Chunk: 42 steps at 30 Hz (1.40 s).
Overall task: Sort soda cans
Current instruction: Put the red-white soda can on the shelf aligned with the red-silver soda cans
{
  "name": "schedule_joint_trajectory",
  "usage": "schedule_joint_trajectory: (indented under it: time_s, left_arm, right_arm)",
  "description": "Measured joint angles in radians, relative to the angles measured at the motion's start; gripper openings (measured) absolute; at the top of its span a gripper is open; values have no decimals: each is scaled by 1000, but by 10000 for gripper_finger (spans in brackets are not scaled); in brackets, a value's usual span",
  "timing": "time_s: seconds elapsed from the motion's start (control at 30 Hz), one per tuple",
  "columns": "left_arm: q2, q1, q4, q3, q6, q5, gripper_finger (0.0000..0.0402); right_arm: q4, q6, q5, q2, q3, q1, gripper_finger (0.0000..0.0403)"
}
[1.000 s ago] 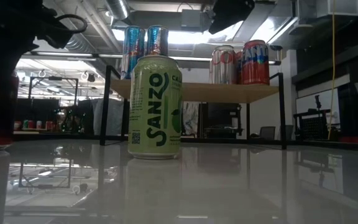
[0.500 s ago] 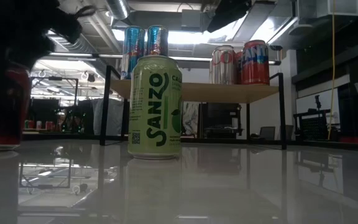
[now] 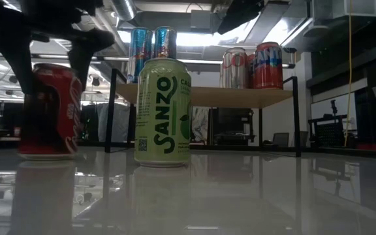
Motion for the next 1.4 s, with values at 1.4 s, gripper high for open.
schedule_joint_trajectory:
  time_s: [1.4]
  left_arm:
    - [4,-6,77,-4,66,-24,372]
  right_arm:
    - [-6,0,0,0,0,0,381]
